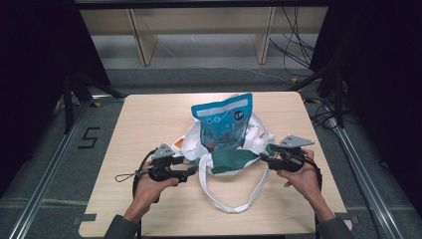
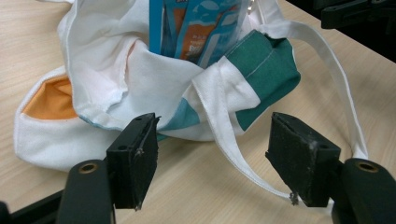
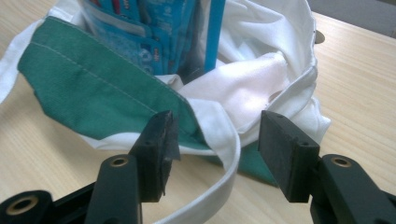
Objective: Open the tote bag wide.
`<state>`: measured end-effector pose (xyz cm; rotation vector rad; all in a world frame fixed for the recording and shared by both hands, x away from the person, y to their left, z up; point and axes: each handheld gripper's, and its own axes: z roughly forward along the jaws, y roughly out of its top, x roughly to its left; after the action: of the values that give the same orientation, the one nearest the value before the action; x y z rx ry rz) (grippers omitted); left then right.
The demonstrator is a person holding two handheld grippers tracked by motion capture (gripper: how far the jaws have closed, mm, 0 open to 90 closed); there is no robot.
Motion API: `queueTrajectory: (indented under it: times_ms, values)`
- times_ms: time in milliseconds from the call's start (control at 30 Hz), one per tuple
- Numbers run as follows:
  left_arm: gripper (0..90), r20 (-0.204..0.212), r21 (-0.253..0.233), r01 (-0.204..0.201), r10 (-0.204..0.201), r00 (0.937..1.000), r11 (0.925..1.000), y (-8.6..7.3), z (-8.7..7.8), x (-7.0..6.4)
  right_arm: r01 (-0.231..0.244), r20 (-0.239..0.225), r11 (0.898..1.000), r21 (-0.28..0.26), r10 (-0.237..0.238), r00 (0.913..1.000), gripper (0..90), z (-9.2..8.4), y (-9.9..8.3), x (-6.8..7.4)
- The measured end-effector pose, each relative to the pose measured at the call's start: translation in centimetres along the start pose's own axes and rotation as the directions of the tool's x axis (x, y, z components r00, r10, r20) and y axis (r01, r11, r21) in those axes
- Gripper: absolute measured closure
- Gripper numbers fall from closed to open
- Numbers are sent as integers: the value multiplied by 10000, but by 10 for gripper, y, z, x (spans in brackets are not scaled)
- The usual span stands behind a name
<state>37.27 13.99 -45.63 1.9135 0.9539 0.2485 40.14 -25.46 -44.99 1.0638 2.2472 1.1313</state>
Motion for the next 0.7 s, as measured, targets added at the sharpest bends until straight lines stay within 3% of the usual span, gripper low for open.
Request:
queueTrajectory:
  times_ms: [433, 700]
  values:
    - [227, 199, -102, -236, 238, 9995, 9997, -12, 0, -7, -32, -165, 10000, -30, 31, 9999, 419, -17, -12, 14]
    - [175, 211, -116, -72, 74, 9997, 9999, -20, -1, -10, -46, -187, 10000, 59, 47, 9998, 352, -20, -18, 22]
